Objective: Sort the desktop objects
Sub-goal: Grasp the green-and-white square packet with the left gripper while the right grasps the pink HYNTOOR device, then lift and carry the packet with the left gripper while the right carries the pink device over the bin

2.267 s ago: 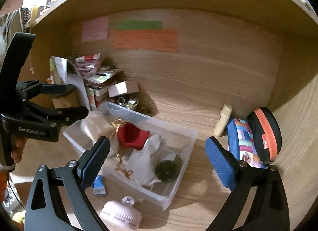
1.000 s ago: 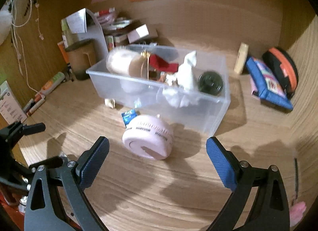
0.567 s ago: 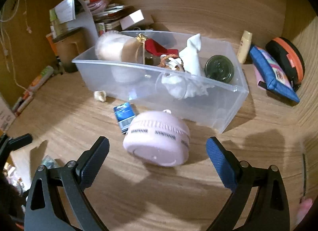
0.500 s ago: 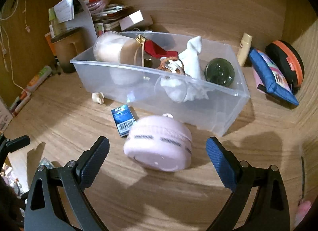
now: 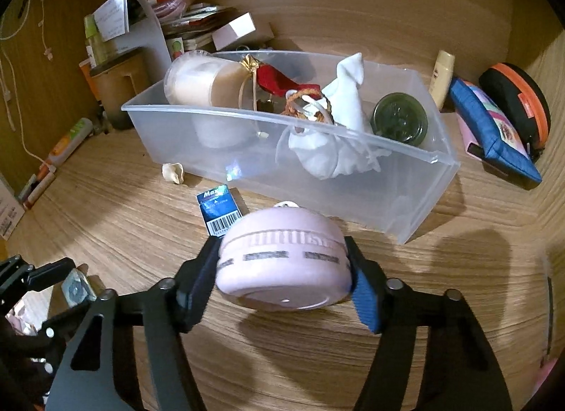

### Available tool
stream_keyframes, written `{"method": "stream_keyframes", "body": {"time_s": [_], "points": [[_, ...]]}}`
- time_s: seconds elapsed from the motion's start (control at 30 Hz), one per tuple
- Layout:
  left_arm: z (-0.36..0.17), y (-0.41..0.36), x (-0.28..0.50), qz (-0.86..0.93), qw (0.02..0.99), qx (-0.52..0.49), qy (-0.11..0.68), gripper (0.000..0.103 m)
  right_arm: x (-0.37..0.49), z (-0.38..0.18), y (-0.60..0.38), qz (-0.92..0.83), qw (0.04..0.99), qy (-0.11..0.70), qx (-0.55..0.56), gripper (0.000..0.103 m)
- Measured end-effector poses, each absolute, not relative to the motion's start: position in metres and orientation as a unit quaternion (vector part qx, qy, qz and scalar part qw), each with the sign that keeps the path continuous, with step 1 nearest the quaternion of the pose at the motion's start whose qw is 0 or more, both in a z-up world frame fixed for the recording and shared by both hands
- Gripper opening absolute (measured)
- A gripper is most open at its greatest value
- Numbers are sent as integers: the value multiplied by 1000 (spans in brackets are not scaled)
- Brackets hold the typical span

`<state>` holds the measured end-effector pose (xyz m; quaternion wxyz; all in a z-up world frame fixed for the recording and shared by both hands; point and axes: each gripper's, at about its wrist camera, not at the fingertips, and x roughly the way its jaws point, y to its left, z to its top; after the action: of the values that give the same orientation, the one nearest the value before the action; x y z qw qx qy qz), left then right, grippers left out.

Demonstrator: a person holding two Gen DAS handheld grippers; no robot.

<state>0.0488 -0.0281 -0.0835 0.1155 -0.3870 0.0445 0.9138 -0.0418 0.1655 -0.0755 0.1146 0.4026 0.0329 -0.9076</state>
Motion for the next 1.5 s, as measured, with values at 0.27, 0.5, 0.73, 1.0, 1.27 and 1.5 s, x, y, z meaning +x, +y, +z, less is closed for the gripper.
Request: {"method": "stream_keyframes", "body": {"time_s": [0.27,0.5,0.73,1.0,1.27,1.5], "points": [[-82,-38,42,912,125,-390,14,33,-38,-74,170,-906,133,15,402,60],[-81,-45,33,911,117,-396,-5,33,-27,-64,172,-910,148,5,387,60],[-63,-50,26,921,109,-373,-22,33,-17,-42,179,-922,156,-1,354,60],[-44,-50,18,930,100,-354,-24,33,-11,-24,193,-933,157,-3,325,60],[-21,-51,4,937,91,-336,-19,33,-16,-13,208,-935,164,-20,314,60],[9,-48,-14,943,101,-315,-23,33,-21,5,218,-942,163,-18,292,60]]}}
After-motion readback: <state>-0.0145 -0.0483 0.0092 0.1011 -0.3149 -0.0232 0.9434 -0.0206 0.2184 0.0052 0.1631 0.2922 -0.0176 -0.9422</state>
